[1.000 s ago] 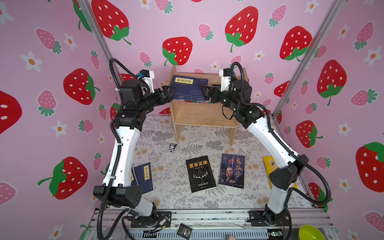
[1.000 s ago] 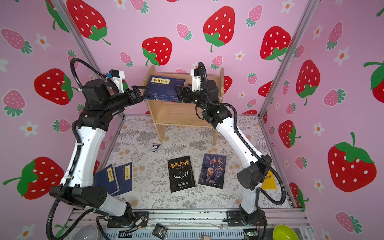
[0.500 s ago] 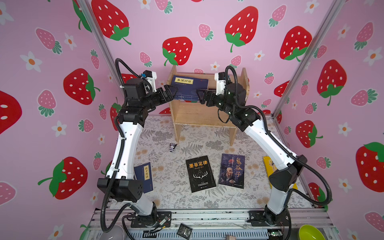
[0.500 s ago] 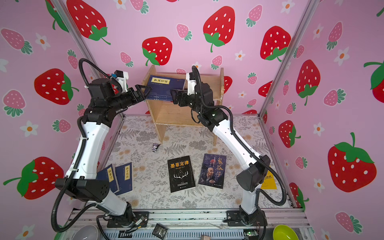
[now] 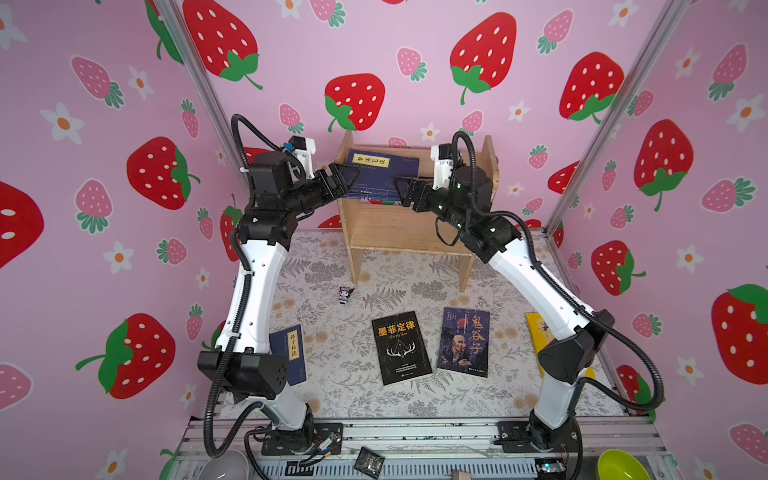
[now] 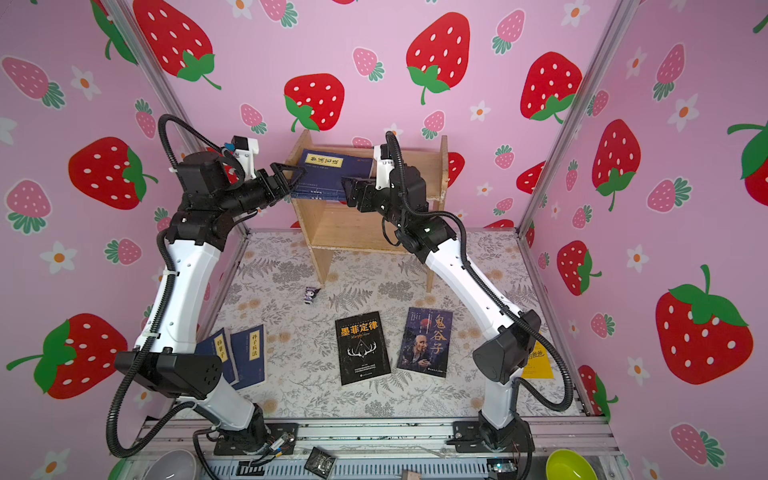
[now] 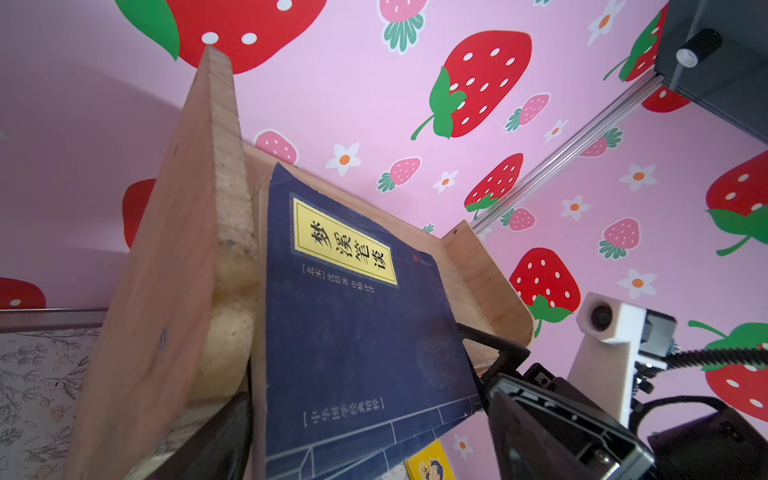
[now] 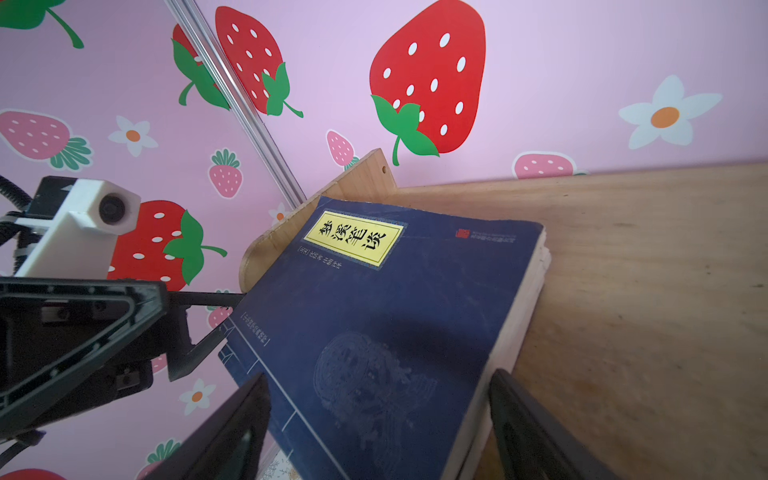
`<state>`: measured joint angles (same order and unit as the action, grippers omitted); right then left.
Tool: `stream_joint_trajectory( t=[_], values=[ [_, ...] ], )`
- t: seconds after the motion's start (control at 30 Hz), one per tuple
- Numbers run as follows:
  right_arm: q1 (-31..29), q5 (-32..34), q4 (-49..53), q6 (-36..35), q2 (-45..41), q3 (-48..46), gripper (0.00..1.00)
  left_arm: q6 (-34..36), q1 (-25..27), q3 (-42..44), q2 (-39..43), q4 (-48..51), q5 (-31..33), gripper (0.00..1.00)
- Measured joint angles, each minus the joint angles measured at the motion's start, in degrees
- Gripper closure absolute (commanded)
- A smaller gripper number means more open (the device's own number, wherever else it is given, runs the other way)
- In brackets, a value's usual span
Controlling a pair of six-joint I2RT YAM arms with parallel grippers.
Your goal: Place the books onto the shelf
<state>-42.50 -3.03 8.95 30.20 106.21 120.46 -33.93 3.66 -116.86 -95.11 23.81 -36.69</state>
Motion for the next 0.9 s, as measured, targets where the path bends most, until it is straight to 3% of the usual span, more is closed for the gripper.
stream_joint_trajectory(
  t=[0.63,0.9],
  values=[
    [0.37,-0.26,-1.44,-0.24,0.0,0.0,0.17,1.18,1.27,-3.39,-1.14,0.79,0.92,0.1],
    [0.13,-0.85,-1.44,-1.18,0.0,0.0,0.17,1.44,1.51,0.68,2.23,0.63,2.12,0.1]
  ],
)
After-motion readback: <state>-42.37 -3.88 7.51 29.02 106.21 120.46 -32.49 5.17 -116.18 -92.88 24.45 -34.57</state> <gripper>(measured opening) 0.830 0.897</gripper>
